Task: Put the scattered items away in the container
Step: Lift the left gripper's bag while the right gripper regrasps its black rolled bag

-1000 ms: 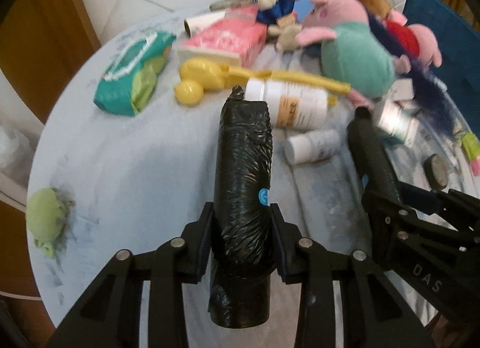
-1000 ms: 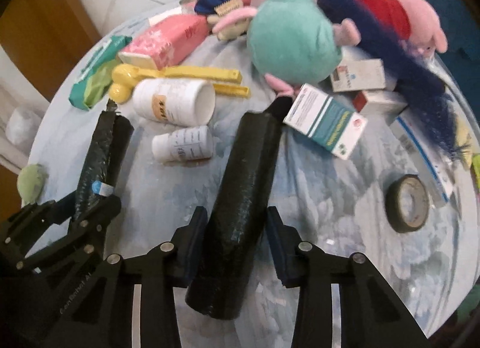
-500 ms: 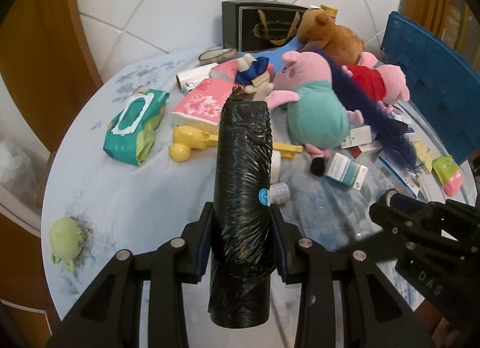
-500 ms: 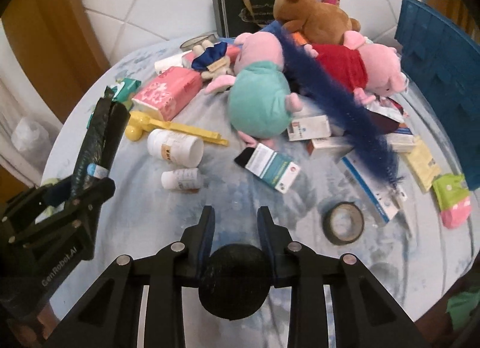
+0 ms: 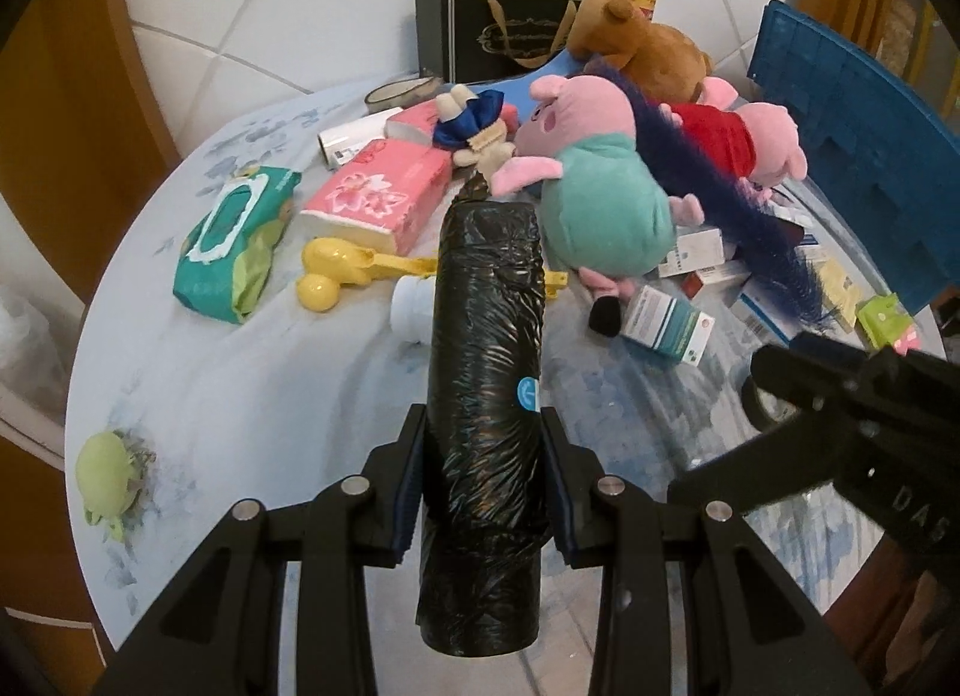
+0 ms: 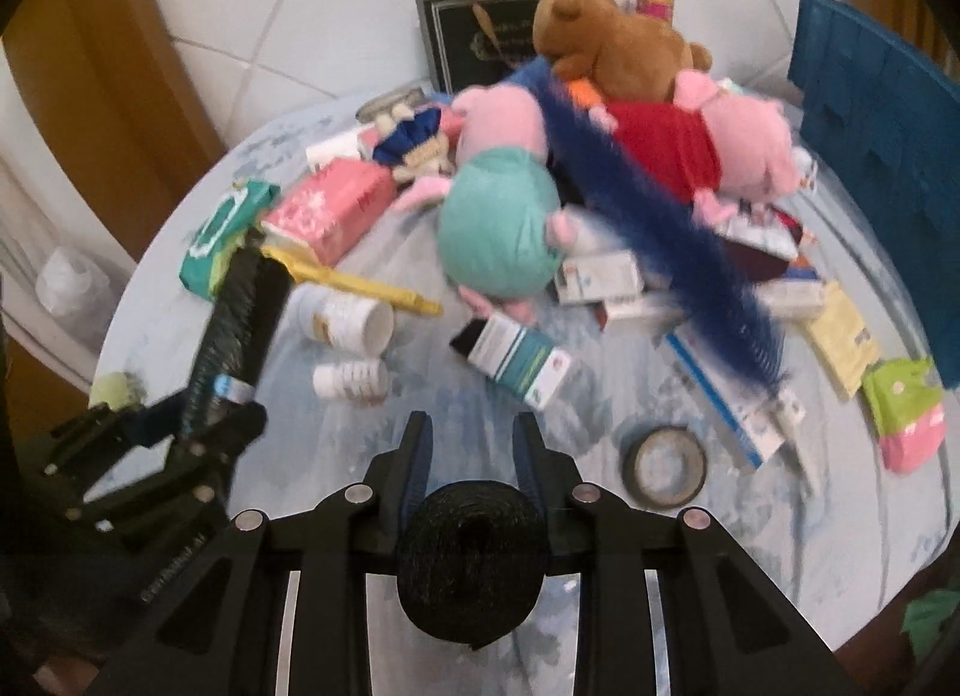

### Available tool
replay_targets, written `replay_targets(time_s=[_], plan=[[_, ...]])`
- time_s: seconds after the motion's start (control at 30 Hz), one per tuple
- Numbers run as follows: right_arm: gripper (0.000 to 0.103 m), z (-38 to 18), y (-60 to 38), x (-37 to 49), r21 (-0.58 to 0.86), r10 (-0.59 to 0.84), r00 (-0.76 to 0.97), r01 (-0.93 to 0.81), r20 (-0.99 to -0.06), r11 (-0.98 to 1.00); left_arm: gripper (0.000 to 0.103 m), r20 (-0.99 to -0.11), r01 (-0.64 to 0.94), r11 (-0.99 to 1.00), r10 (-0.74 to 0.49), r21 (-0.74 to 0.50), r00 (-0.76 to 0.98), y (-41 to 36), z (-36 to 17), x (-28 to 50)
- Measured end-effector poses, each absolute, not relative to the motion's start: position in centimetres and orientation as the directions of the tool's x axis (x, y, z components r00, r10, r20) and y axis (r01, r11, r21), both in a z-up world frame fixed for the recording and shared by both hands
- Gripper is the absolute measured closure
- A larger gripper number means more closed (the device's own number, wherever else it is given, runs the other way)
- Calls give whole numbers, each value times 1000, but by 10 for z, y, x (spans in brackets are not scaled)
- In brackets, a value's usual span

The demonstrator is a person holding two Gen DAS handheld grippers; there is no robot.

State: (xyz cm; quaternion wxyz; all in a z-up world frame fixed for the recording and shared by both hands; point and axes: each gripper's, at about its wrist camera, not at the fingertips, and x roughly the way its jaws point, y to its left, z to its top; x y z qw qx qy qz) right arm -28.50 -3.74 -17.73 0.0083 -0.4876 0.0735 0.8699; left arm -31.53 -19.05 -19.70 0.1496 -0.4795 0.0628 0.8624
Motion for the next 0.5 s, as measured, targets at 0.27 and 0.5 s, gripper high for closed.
replay_targets(time_s=[0.27,0.5], plan=[[31,-196,1,-279,87,42,-500,-232,-865,-969,69,-874,-342,-939,193,-33,-446,-180,-221,-319],[24,-193,29,-262,137,65,-552,-317,-831,-939,69,-890,-373,-927,194,-30,-411,-166,-237,-317]])
